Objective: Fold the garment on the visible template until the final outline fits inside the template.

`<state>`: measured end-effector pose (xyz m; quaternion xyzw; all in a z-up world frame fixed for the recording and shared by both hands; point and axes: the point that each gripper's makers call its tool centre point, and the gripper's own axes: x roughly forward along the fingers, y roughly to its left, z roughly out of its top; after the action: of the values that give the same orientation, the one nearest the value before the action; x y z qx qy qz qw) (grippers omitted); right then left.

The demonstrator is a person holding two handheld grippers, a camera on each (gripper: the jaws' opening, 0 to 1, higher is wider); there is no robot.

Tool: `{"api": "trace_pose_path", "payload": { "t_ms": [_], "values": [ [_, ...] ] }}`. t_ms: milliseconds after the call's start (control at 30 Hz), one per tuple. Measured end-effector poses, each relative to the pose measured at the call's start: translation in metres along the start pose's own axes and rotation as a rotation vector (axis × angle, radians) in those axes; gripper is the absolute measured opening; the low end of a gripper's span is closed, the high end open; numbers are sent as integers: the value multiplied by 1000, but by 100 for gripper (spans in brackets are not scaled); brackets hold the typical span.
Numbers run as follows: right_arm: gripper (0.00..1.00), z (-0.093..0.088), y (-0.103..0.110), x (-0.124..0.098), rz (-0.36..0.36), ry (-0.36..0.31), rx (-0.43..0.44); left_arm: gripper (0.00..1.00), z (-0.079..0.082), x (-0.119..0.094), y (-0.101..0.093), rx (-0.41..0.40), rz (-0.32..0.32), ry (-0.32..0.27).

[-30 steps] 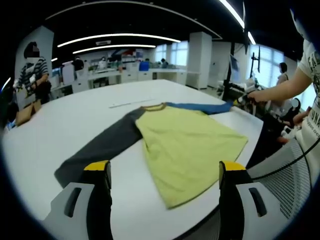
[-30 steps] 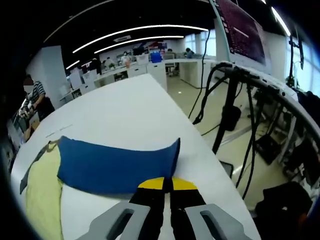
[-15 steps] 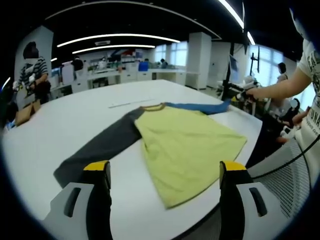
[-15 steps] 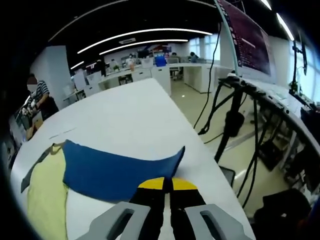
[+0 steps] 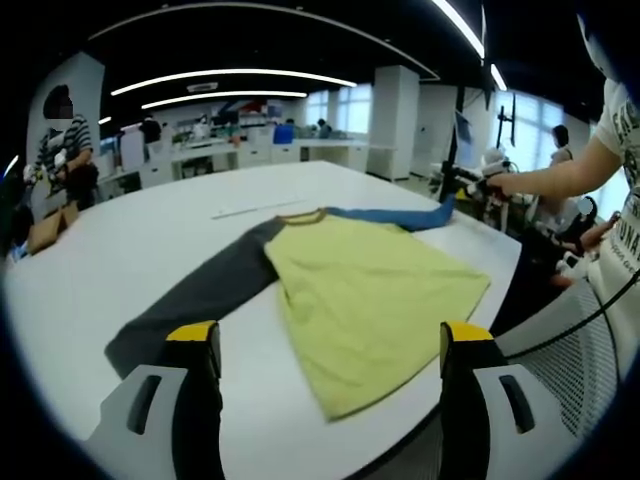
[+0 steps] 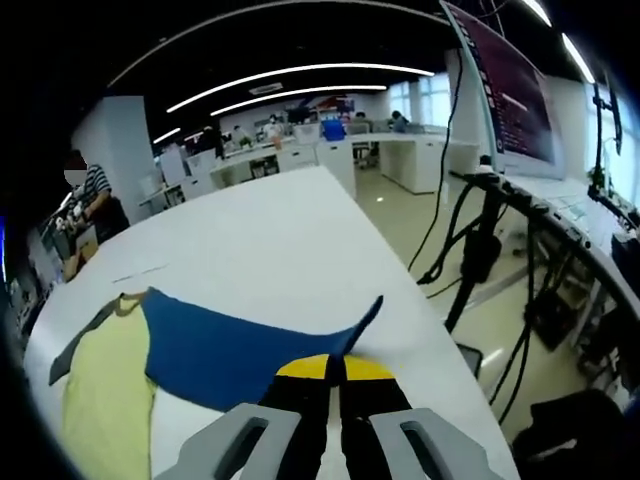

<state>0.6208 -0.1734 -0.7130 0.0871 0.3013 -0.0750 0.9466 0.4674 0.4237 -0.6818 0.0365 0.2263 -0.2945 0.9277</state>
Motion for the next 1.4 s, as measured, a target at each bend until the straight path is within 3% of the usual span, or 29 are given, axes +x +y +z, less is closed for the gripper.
{"api": "trace_pose_path", "payload": {
  "t_ms": [700,1400],
  "values": [
    [0,20,55,0,109,-33,-38,87,-2,-1,2,-13,10,-8],
    [0,25,105,11,206,-35,-42,87,-3,-5,4,-24,26,-15]
  ]
}}
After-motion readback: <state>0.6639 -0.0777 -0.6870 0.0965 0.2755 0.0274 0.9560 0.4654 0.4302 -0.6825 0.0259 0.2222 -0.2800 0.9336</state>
